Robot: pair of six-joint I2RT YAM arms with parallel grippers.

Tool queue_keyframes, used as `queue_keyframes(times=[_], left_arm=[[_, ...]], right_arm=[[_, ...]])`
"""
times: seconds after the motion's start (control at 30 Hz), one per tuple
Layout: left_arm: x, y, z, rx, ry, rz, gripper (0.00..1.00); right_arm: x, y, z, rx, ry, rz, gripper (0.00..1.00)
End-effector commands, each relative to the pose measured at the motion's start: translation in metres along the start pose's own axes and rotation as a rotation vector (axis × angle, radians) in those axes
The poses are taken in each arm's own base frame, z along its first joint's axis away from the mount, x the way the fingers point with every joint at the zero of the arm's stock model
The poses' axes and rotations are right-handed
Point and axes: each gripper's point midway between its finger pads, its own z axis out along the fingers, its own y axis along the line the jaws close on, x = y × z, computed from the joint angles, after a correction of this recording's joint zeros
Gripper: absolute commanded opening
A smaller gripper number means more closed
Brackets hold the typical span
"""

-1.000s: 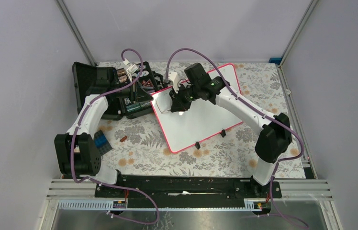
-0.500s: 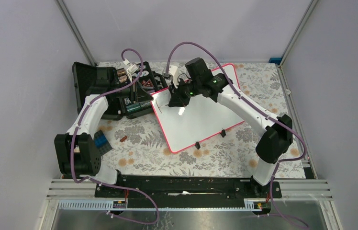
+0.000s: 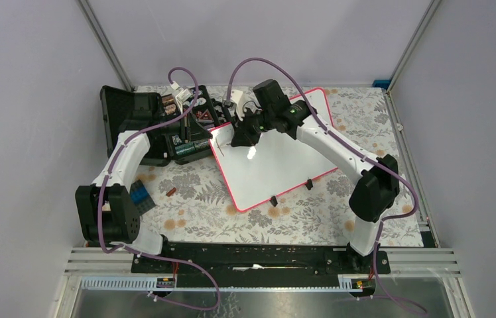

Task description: Write a sentence on the whiteboard

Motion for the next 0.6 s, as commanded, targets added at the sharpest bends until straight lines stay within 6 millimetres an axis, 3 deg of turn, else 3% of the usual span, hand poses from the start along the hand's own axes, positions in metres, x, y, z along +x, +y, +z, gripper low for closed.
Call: queue_keyframes(times=[0.0,0.57], left_arm=[[-0.011,-0.005,0.002,0.011,-0.019,0.094,0.0],[-0.011,-0.004,0.002,0.004,-0.018,0.094,0.0]], right_arm=[[-0.022,-0.005,-0.002,0.028,-0.046,-0.038,0.0],[-0.009,-0.031,-0.029,0.106,-0.031,-0.027,0.0]])
